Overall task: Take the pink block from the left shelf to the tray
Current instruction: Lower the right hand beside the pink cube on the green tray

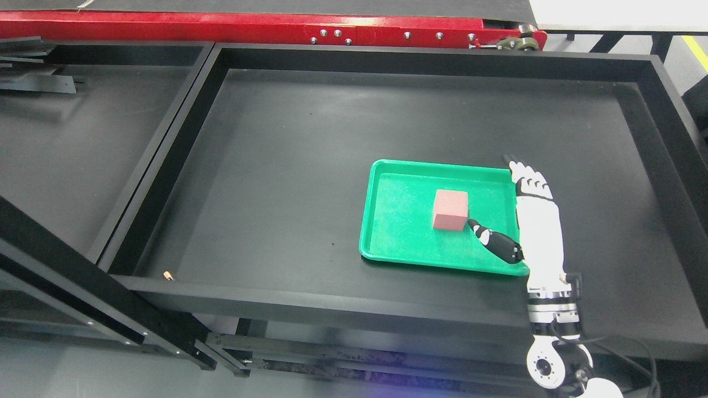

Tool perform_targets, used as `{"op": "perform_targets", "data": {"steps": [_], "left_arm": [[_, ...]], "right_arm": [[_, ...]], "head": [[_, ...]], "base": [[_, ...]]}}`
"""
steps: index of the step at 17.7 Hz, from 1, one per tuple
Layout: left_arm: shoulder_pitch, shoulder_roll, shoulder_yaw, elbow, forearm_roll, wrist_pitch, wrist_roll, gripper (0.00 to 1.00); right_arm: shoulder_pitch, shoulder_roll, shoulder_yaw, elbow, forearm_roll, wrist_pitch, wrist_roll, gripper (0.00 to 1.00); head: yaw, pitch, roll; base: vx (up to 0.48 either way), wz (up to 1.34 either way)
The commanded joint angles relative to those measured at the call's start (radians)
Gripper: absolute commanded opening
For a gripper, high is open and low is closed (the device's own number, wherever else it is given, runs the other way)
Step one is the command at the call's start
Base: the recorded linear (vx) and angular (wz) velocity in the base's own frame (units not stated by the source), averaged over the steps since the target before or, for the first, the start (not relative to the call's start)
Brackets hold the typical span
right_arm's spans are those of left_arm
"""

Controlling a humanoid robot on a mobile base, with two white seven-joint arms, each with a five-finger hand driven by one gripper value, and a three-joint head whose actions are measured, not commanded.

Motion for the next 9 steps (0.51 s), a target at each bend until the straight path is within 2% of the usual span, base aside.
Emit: {"op": "perform_targets", "data": {"steps": [1, 9], "left_arm": [[0.020, 0.017, 0.000, -0.018, 0.000, 0.000, 0.000, 1.00], [0.018, 0.017, 0.000, -0.018, 0.000, 0.000, 0.000, 1.00]], "right_arm": [[-0.005, -0.017, 0.009, 0.001, -0.002, 0.001, 0.041, 0.99], [-0.013, -0.017, 0.041, 0.010, -0.013, 0.017, 0.314, 0.99]], "head": [[0.0000, 0.000, 0.000], [0.0000, 0.000, 0.000]], "base": [[0.105, 0.05], [0.093, 0.02]]}}
